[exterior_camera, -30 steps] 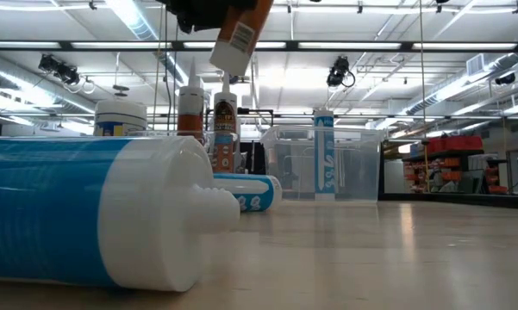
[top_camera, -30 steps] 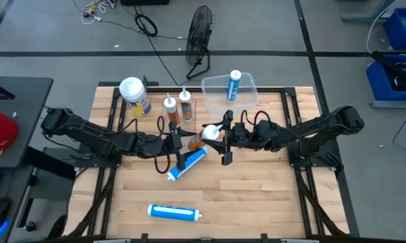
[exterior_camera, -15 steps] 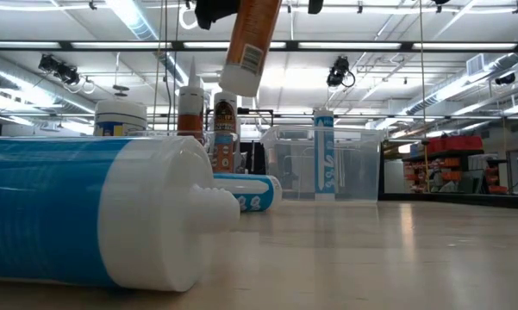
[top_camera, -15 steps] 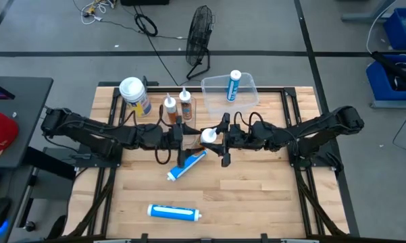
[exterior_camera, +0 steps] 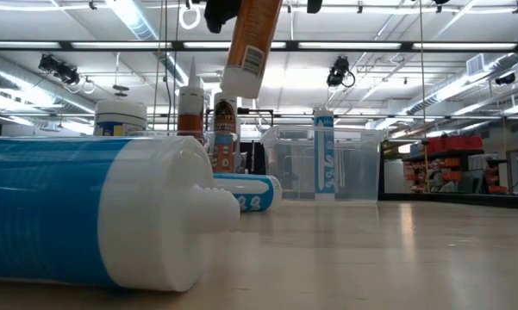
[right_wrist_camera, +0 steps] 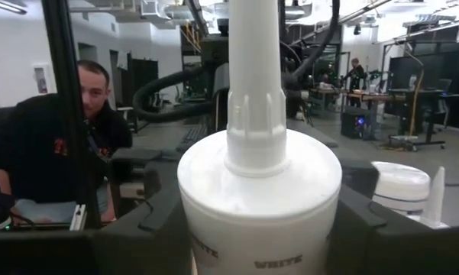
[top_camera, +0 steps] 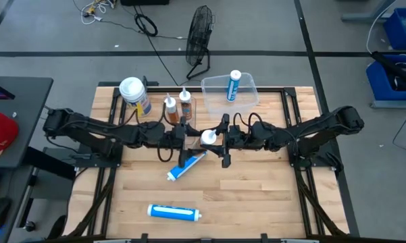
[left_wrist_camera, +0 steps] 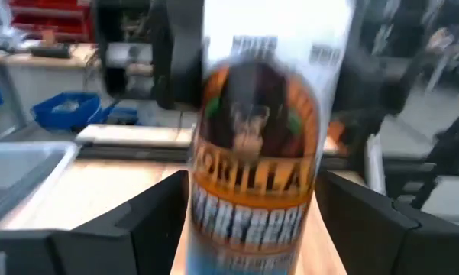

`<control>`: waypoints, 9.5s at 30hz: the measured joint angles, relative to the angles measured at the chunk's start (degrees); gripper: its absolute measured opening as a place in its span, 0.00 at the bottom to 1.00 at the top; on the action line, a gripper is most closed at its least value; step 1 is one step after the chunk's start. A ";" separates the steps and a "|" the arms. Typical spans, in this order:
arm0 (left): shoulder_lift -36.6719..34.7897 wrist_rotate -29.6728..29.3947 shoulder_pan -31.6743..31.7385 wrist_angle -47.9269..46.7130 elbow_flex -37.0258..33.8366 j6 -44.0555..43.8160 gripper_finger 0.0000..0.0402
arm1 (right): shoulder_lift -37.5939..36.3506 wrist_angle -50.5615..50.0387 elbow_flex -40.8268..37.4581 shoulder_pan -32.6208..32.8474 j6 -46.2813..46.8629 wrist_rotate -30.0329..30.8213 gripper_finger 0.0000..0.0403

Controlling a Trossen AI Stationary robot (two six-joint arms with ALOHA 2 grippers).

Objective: Pick & place silicon tubes, Sealant and Lysol wipes
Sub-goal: Put the orange sealant into the transparent bin, then put the top blue sealant into the white bin

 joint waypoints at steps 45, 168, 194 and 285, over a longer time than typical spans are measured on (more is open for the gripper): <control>2.81 -6.81 0.03 -0.24 -0.13 5.84 0.54 | -13.75 -26.58 0.00 0.69 6.72 1.67 0.84; 19.98 -33.56 6.59 67.34 -34.69 4.92 0.54 | 2.89 -29.85 -0.04 3.05 22.88 32.56 0.61; 24.10 -35.20 6.57 68.73 -34.44 2.26 0.54 | 2.89 -30.35 -0.02 3.04 21.54 32.56 0.61; 5.59 -82.74 -48.40 68.02 -28.84 48.79 0.76 | 23.23 -52.46 22.01 1.71 -7.48 3.20 0.70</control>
